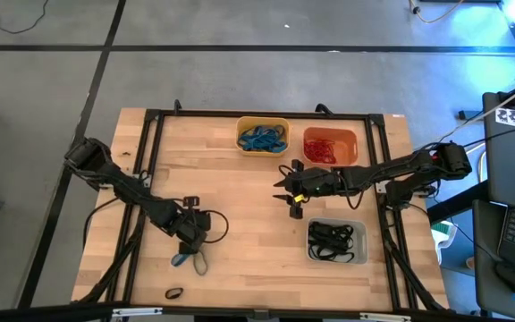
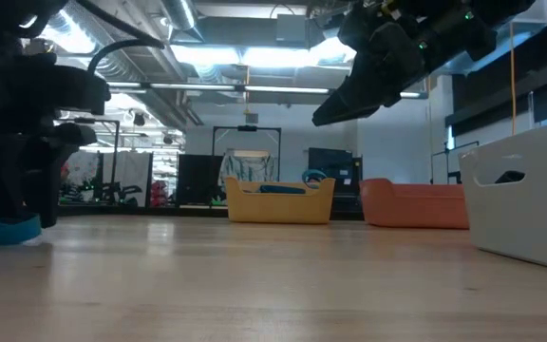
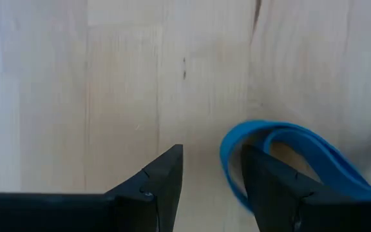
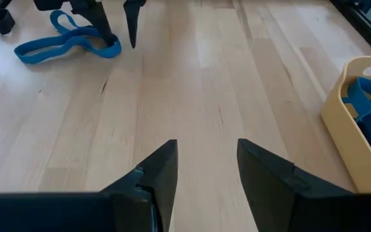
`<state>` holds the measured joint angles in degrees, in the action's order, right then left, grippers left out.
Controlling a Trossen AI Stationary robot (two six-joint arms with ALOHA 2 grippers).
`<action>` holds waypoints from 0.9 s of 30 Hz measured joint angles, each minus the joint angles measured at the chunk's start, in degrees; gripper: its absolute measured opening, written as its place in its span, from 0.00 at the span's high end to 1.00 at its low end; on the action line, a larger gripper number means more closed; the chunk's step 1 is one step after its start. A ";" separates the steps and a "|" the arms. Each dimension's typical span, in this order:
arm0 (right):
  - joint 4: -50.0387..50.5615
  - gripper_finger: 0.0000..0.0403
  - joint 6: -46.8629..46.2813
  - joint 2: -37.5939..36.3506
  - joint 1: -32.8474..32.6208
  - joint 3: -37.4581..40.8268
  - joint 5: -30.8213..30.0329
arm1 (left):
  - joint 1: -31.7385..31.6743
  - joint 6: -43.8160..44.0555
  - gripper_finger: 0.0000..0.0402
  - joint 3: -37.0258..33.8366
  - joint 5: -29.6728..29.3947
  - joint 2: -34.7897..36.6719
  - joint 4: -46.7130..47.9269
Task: Sort rubber bands into baskets
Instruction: Put the blue rubber band into the yellow bin
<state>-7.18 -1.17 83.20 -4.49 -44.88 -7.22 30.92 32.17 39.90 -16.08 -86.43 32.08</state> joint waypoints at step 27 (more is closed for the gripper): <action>-0.07 0.60 -1.59 -0.04 0.00 0.00 0.00 | -4.07 -6.44 0.98 5.87 -3.56 4.15 2.21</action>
<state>-7.25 -2.76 83.15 -4.49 -44.88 -7.22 26.85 25.74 45.77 -19.63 -82.28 34.28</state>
